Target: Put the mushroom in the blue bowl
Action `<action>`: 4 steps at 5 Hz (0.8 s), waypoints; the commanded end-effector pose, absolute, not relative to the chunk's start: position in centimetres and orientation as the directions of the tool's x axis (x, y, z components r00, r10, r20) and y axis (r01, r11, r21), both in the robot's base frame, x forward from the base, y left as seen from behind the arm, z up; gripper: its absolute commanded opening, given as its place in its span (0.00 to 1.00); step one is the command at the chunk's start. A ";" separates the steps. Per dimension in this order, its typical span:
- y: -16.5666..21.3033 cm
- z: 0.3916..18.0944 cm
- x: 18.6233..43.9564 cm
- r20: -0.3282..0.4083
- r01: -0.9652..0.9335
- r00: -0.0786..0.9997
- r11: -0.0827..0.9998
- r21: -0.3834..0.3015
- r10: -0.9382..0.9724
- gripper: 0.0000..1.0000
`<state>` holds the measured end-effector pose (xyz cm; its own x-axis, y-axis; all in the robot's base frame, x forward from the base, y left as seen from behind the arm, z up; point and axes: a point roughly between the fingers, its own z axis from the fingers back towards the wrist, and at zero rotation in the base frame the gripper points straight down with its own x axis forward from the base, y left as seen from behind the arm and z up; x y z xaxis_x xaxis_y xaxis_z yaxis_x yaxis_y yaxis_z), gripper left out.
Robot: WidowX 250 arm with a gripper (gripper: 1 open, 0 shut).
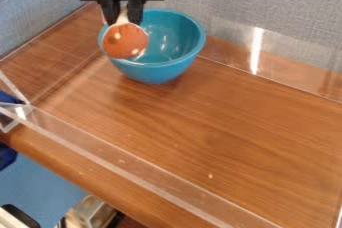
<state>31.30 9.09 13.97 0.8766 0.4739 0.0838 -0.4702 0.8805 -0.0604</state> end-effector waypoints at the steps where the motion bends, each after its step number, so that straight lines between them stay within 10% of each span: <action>1: 9.2 16.2 30.8 0.151 -0.570 0.804 0.818 -0.075 0.575 0.00; 4: 7.5 14.5 32.8 0.144 -0.752 0.644 0.656 -0.062 0.751 0.00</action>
<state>32.16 7.37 12.55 0.6542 0.7512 0.0881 -0.7526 0.6581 -0.0233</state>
